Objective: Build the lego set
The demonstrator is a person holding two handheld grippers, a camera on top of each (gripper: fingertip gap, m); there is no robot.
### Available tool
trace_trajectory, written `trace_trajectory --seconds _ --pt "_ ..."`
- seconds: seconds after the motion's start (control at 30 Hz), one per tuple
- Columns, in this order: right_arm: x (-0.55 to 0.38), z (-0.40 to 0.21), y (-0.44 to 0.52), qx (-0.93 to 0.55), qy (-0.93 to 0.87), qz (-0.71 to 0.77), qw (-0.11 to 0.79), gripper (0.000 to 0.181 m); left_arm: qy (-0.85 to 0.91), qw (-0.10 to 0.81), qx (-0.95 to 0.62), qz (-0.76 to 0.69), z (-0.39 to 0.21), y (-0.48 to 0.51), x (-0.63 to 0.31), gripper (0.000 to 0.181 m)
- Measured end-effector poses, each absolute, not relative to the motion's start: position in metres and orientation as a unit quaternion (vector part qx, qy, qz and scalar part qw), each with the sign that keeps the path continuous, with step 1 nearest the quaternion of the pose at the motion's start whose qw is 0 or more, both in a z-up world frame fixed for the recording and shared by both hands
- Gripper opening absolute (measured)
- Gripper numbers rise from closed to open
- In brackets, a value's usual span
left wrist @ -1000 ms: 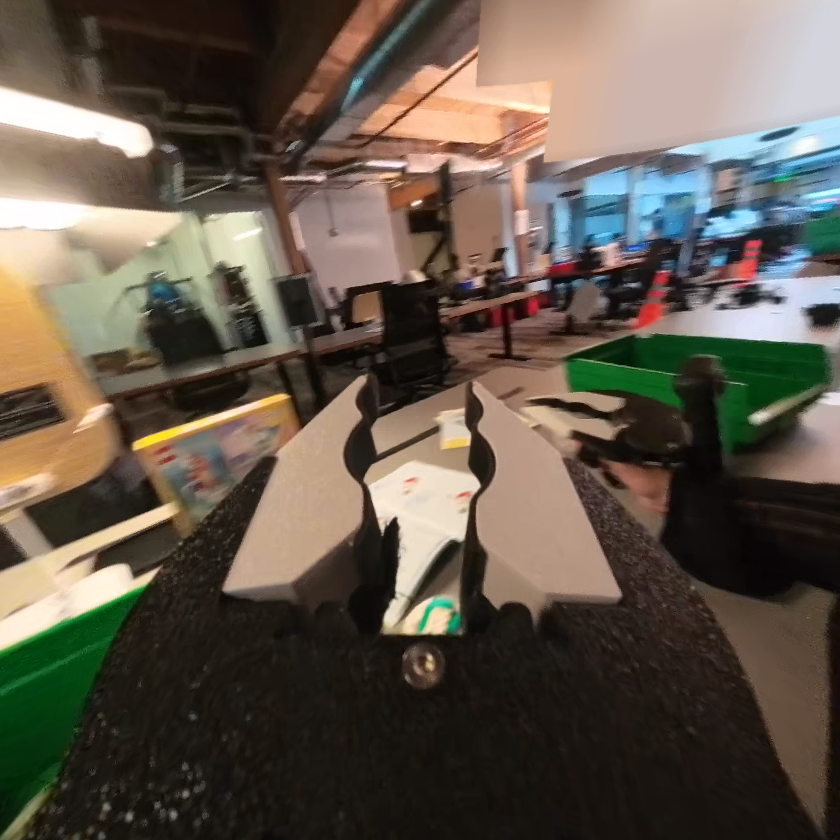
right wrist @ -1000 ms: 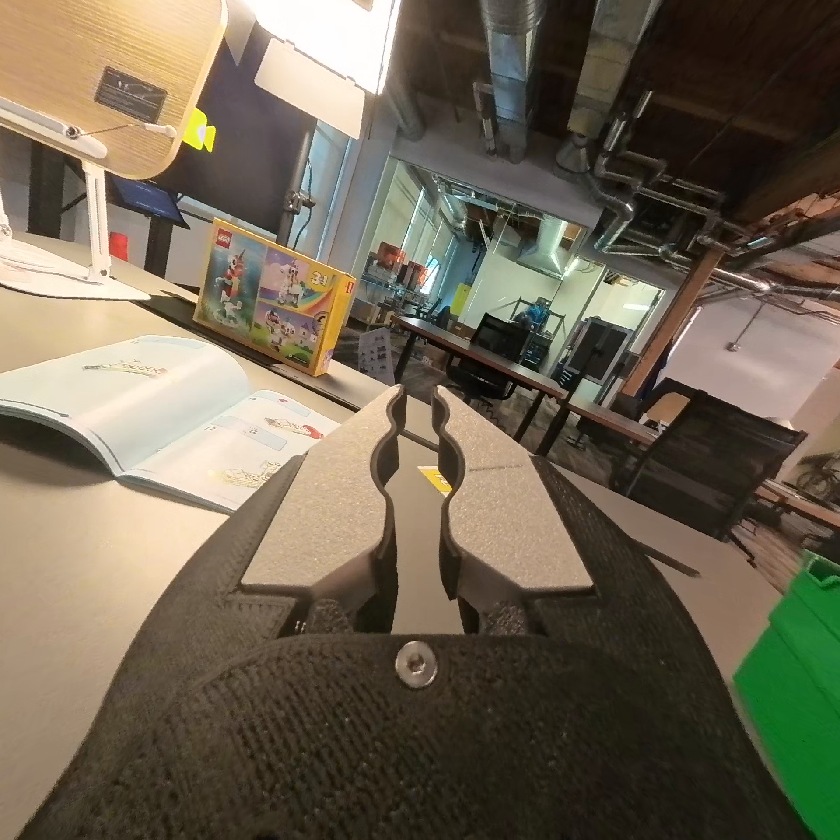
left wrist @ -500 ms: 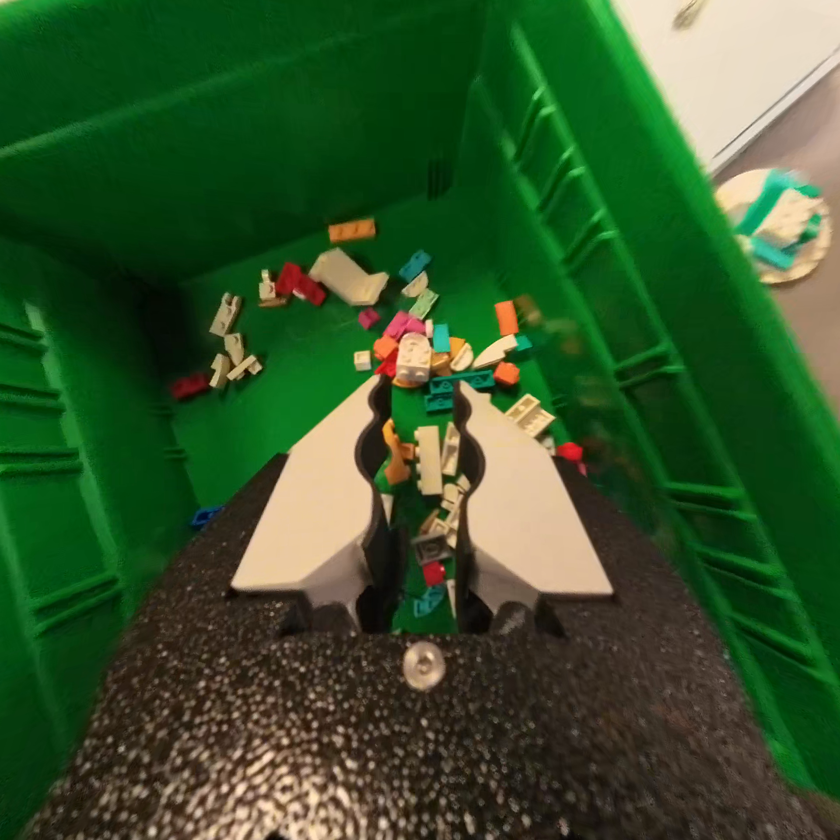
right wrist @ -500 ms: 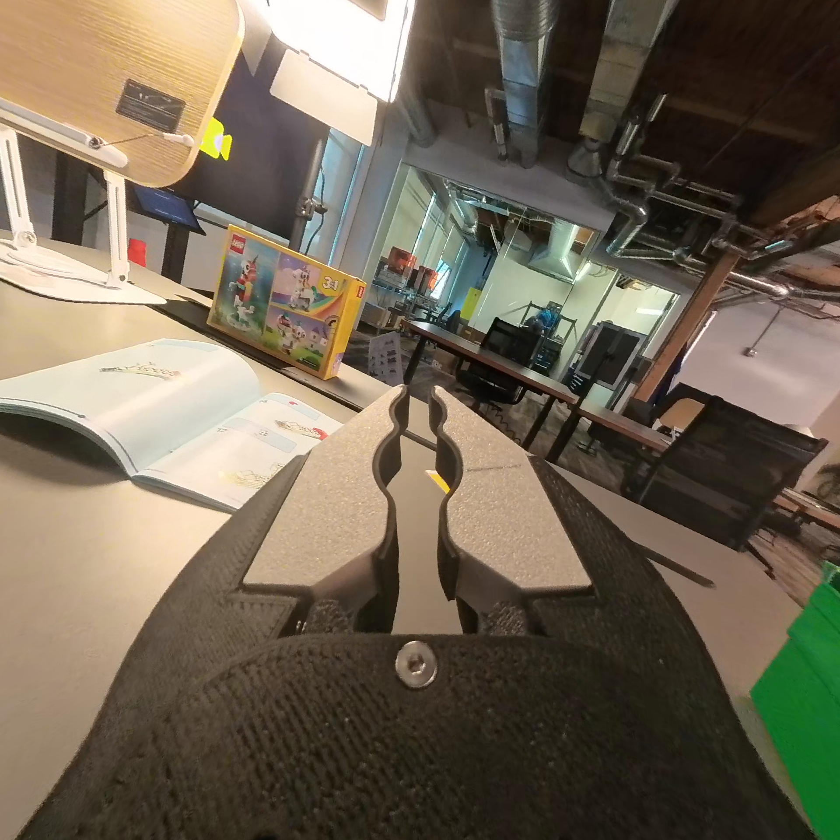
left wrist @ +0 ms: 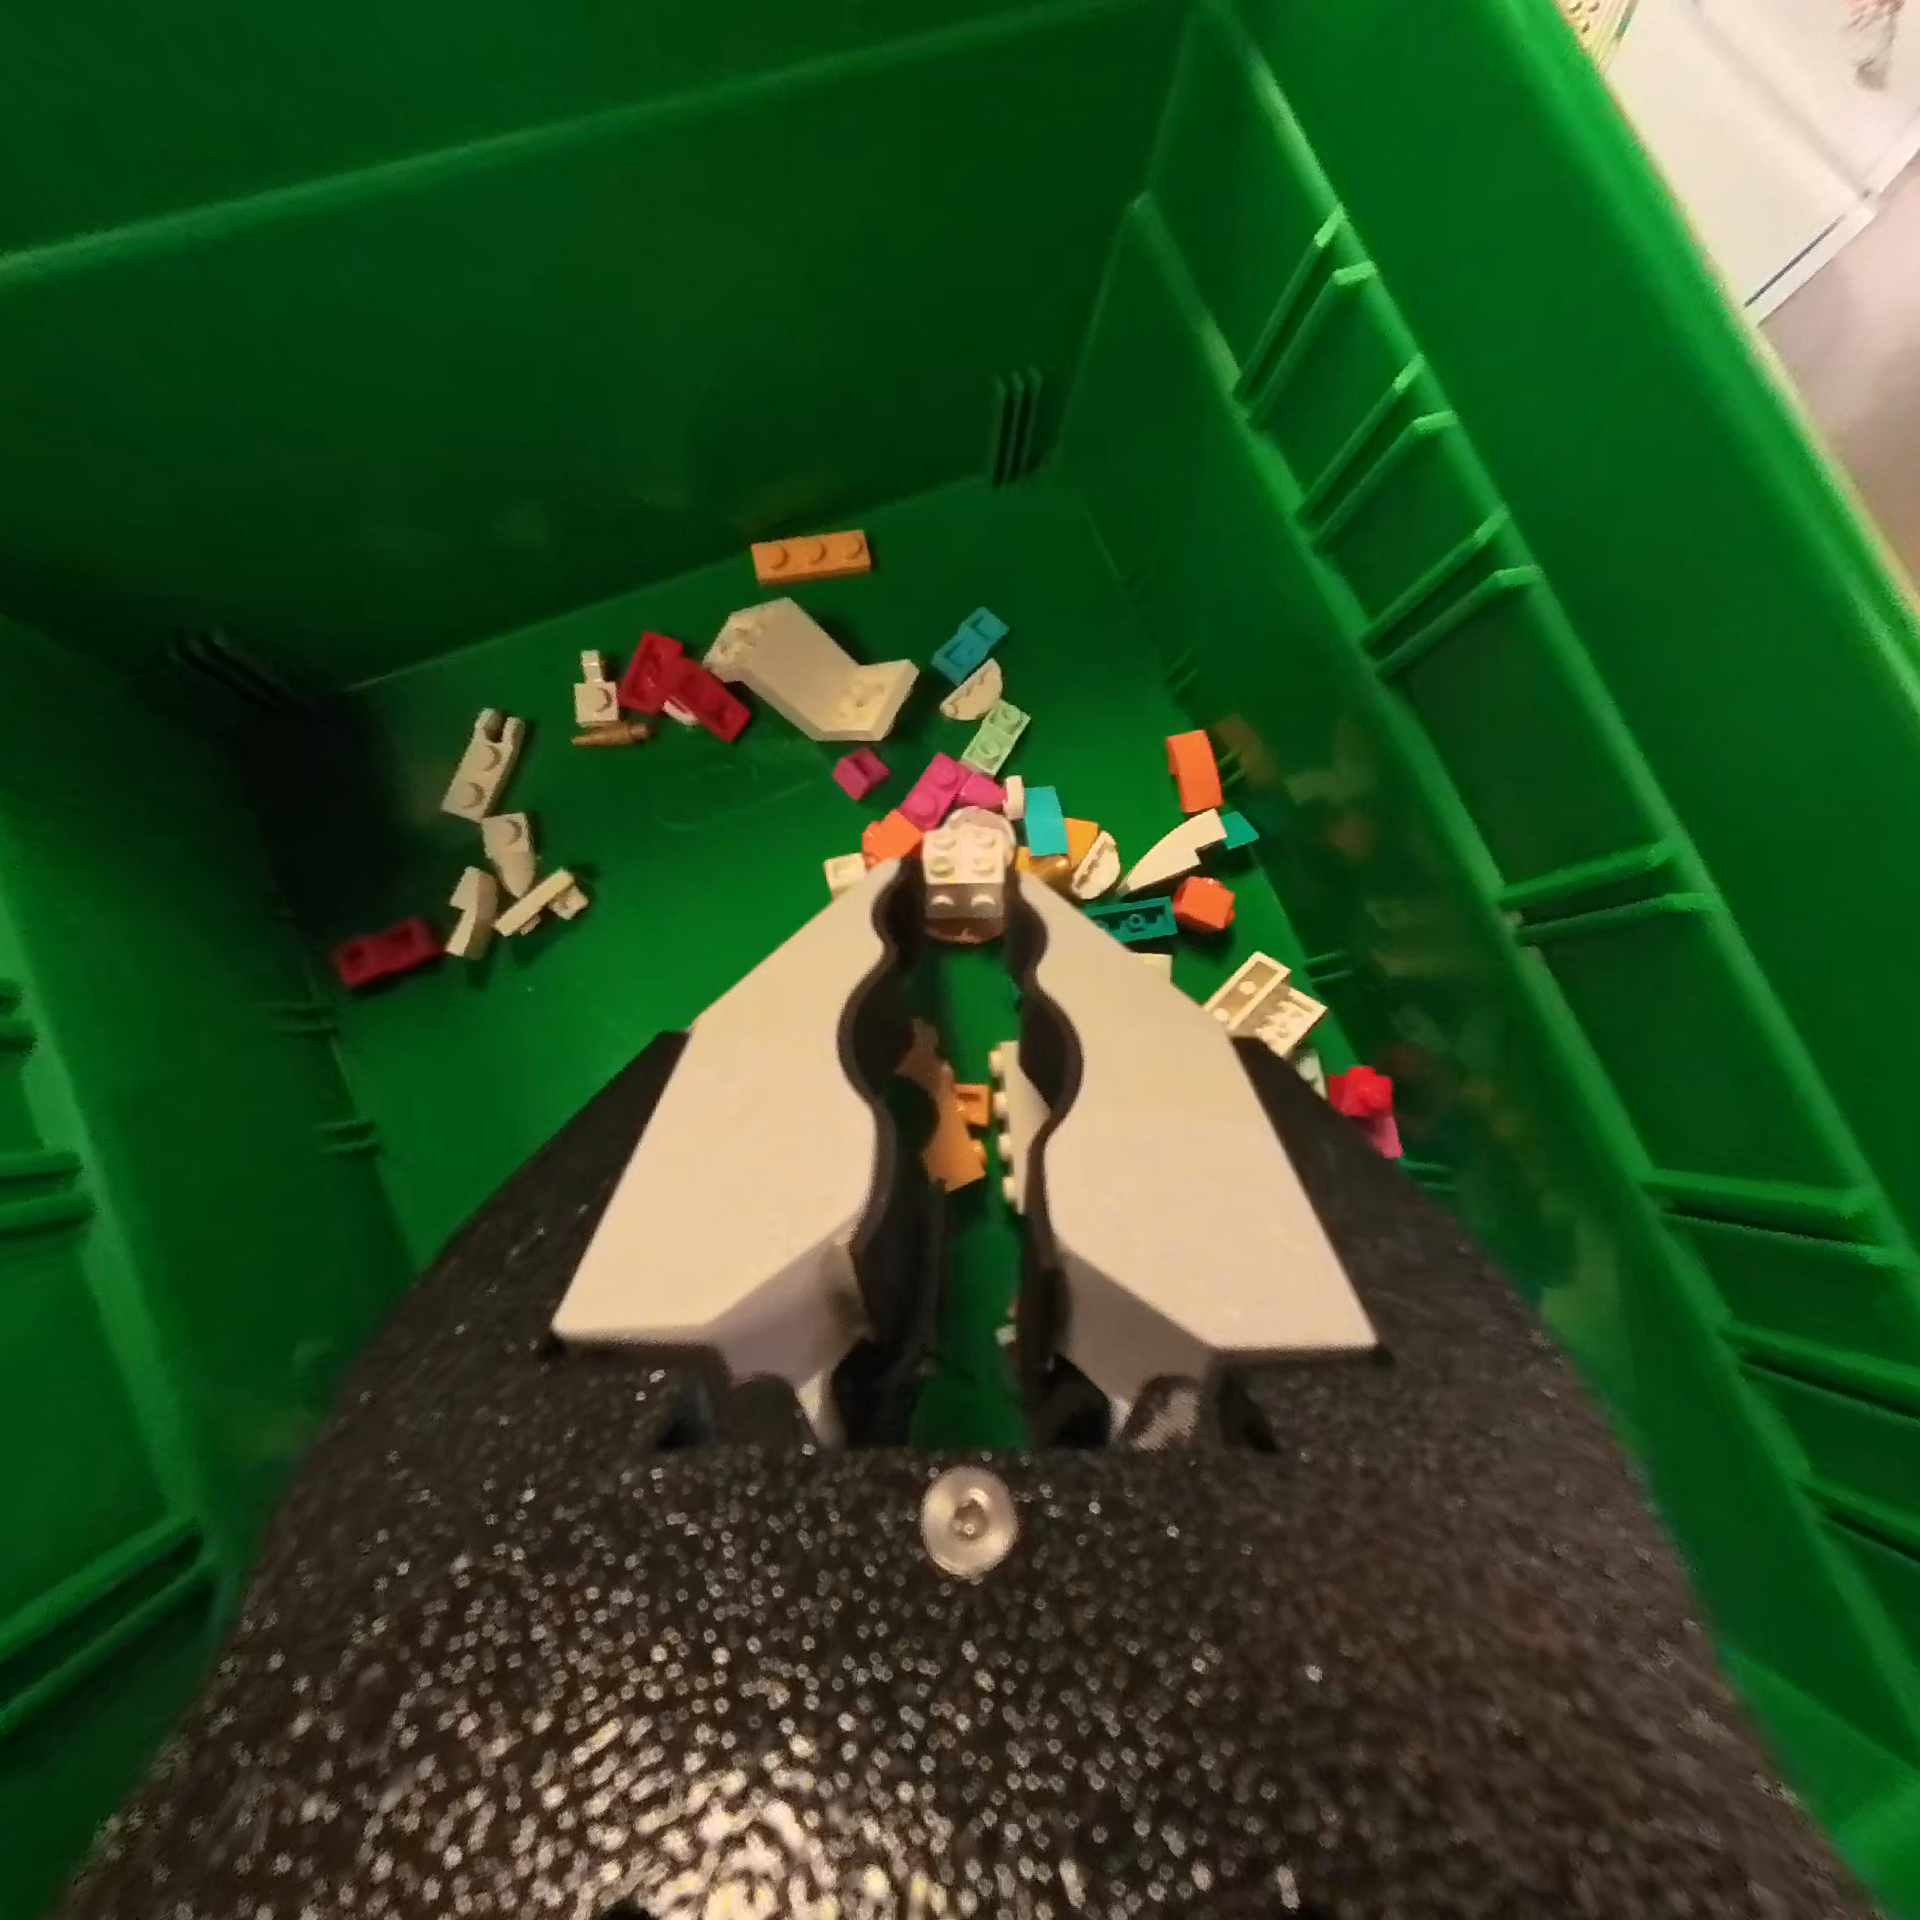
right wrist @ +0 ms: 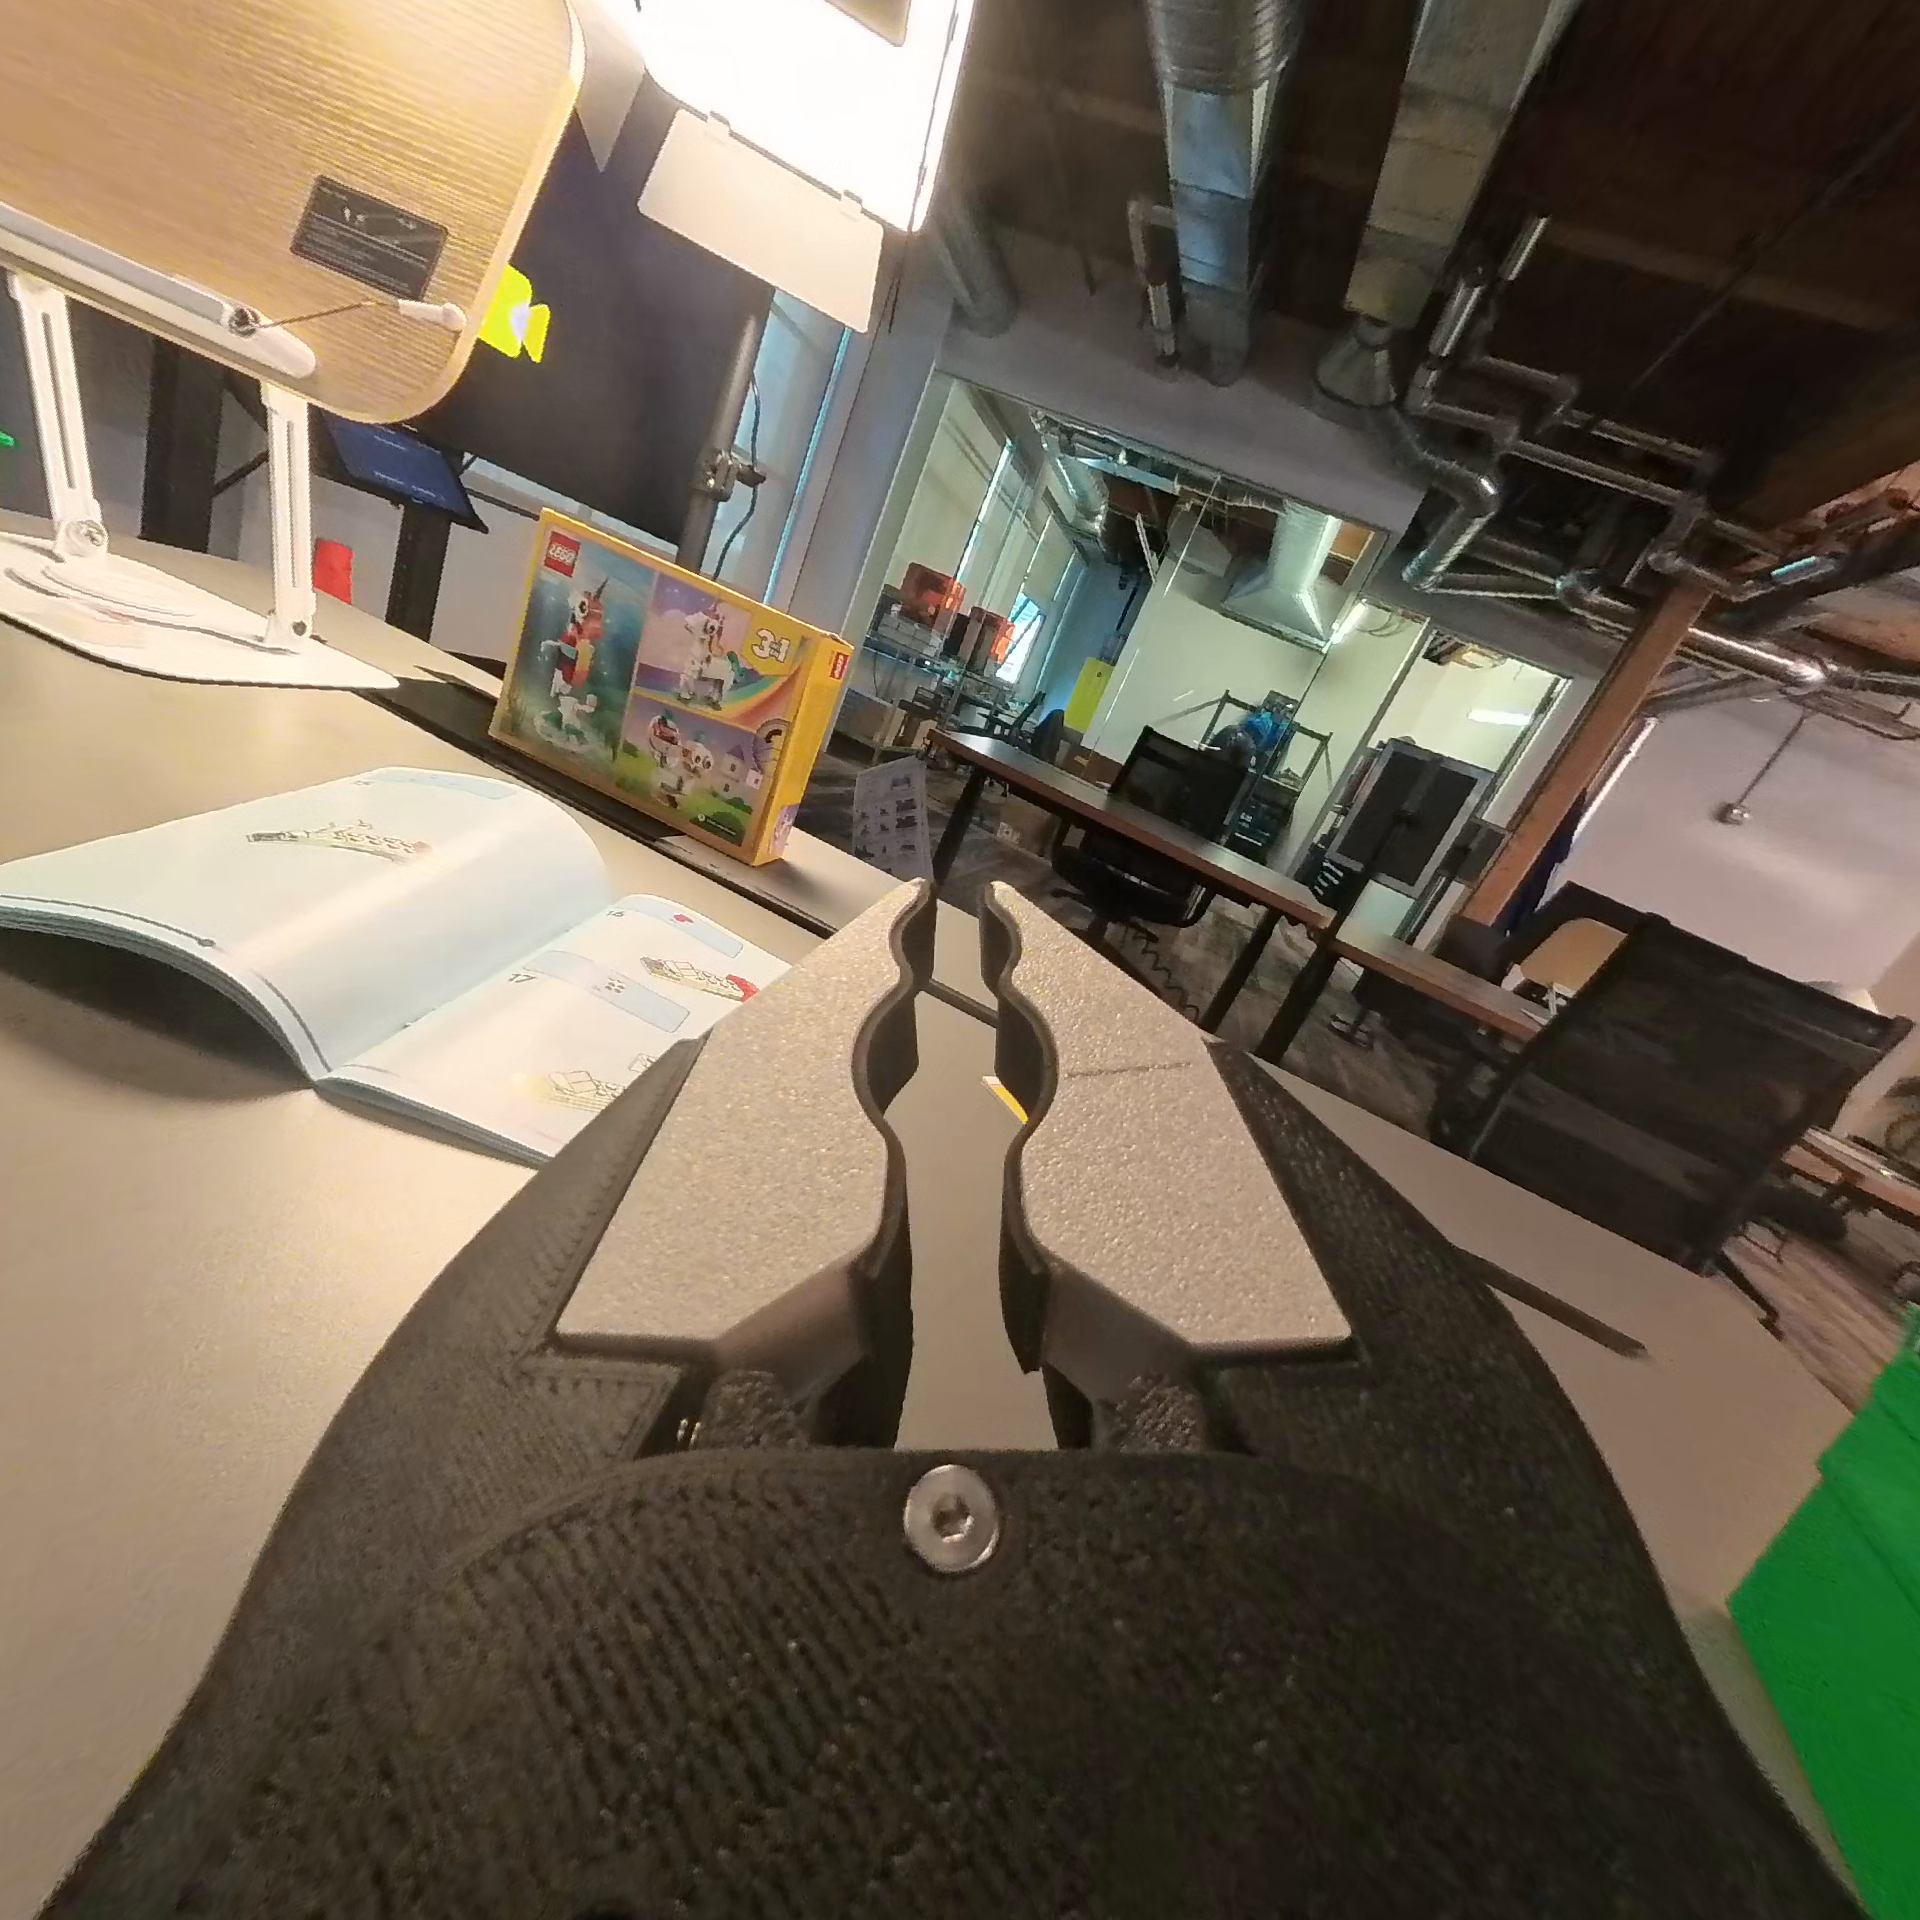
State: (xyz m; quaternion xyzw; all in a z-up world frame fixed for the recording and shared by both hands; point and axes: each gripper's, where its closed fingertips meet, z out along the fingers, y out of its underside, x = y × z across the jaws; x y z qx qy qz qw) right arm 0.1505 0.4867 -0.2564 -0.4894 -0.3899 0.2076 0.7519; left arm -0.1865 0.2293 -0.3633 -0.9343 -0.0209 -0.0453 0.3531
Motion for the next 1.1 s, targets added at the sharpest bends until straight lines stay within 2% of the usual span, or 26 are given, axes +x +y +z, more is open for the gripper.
trace_trajectory --seconds 0.07,0.27,0.33,0.43,0.83,0.97,1.1 --pt "0.150 -0.257 0.486 -0.489 -0.392 0.208 0.751 0.006 -0.021 0.361 -0.931 -0.047 -0.360 0.229 -0.187 0.000" --pt "0.149 -0.257 0.486 -0.488 -0.395 0.206 0.750 0.006 -0.012 0.393 -0.919 -0.024 -0.344 0.228 -0.190 0.000" --pt "0.149 -0.258 0.486 -0.488 -0.397 0.205 0.750 0.006 -0.017 0.381 -0.924 -0.020 -0.348 0.227 -0.193 0.017" --pt "0.149 -0.258 0.485 -0.488 -0.397 0.205 0.750 0.006 -0.029 0.361 -0.931 -0.046 -0.358 0.228 -0.193 0.032" --pt "0.148 -0.258 0.485 -0.487 -0.400 0.204 0.750 0.006 0.000 0.357 -0.934 -0.029 -0.368 0.230 -0.194 0.014" --pt "0.147 -0.258 0.484 -0.486 -0.402 0.202 0.750 0.006 0.028 0.404 -0.913 0.043 -0.337 0.232 -0.189 0.015" --pt "0.147 -0.259 0.485 -0.487 -0.402 0.199 0.750 0.006 0.038 0.512 -0.849 0.128 -0.259 0.235 -0.158 0.014"
